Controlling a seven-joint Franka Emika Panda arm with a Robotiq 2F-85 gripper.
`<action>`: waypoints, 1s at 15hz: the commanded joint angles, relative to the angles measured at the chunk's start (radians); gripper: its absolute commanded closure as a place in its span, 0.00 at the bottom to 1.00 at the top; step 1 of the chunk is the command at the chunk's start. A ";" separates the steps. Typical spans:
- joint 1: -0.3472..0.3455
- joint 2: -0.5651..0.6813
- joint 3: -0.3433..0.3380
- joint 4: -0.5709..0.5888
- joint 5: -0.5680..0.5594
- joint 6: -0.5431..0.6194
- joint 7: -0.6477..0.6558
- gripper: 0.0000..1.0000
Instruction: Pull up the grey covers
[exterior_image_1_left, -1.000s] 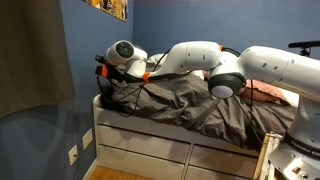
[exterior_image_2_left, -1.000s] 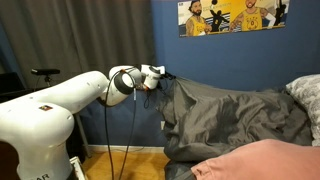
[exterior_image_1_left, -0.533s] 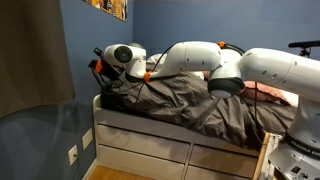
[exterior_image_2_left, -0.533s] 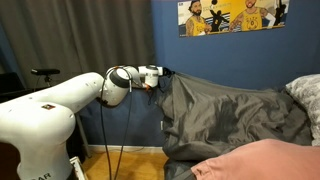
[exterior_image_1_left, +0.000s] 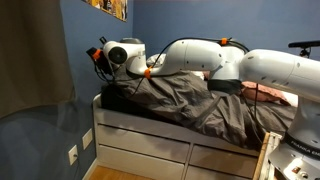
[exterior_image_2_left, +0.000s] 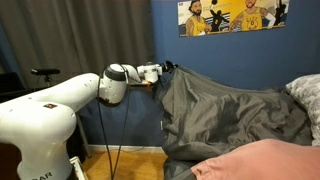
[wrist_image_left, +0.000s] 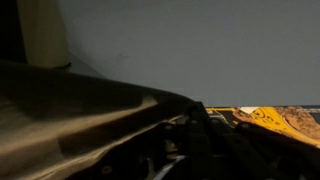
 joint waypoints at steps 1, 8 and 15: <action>0.055 0.038 -0.193 0.000 0.150 -0.026 0.177 1.00; 0.035 0.058 -0.029 -0.002 0.422 0.142 0.036 0.67; 0.036 0.000 0.453 -0.084 0.476 0.286 -0.332 0.17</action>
